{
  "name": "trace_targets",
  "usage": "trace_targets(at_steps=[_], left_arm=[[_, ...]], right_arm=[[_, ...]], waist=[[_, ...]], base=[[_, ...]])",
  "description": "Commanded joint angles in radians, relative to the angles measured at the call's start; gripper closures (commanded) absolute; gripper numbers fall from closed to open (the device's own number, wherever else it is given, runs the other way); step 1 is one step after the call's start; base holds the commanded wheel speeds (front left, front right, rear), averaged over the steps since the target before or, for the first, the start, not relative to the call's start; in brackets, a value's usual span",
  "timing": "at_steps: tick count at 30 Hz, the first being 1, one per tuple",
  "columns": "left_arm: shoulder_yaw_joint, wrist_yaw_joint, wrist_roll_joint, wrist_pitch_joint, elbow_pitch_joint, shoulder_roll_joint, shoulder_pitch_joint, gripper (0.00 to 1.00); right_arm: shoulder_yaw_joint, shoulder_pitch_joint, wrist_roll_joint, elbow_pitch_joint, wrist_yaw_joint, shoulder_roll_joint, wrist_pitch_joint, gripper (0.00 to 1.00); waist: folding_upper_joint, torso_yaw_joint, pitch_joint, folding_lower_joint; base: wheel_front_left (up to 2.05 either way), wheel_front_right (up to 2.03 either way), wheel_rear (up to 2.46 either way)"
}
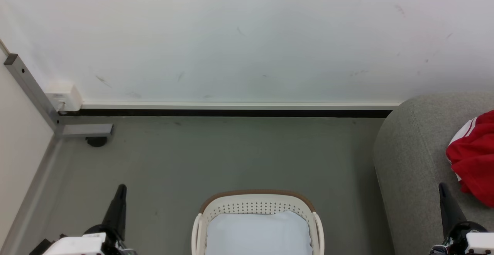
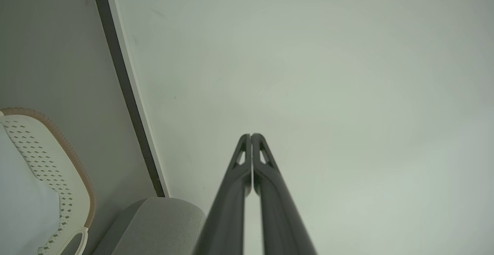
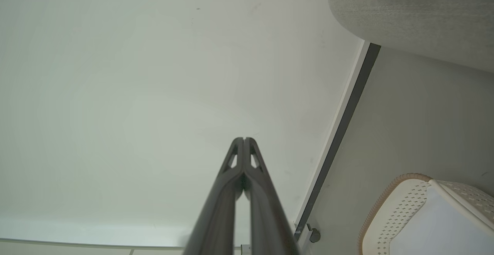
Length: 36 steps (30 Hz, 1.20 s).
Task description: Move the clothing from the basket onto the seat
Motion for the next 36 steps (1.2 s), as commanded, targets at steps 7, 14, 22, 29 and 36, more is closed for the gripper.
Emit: trace_targets(at_steps=[7,14,22,29,36], left_arm=[[0.003,-0.004,-0.013,0.004,-0.003,0.008,-0.008,1.00],[0.003,-0.004,-0.013,0.004,-0.003,0.008,-0.008,1.00],[0.003,-0.004,-0.013,0.004,-0.003,0.008,-0.008,1.00],[0.003,-0.004,-0.013,0.004,-0.003,0.008,-0.008,1.00],[0.002,-0.004,-0.013,0.004,-0.003,0.008,-0.008,1.00]], right_arm=[[-0.005,-0.012,-0.005,-0.003,-0.002,0.001,0.001,1.00],[-0.005,-0.012,-0.005,-0.003,-0.002,0.001,0.001,1.00],[-0.006,-0.012,-0.006,-0.003,-0.002,0.002,0.002,1.00],[-0.006,-0.012,-0.006,-0.003,-0.002,0.002,0.002,1.00],[-0.006,-0.012,-0.007,-0.003,-0.002,0.002,0.003,1.00]], waist=[[0.0000,0.000,0.000,0.0000],[0.0000,0.000,0.000,0.0000],[0.0000,0.000,0.000,0.0000],[0.0000,0.000,0.000,0.0000],[0.0000,0.000,0.000,0.0000]], base=[[0.00,0.00,0.00],[0.00,0.00,0.00],[0.00,0.00,0.00],[0.00,0.00,0.00],[0.00,0.00,0.00]])
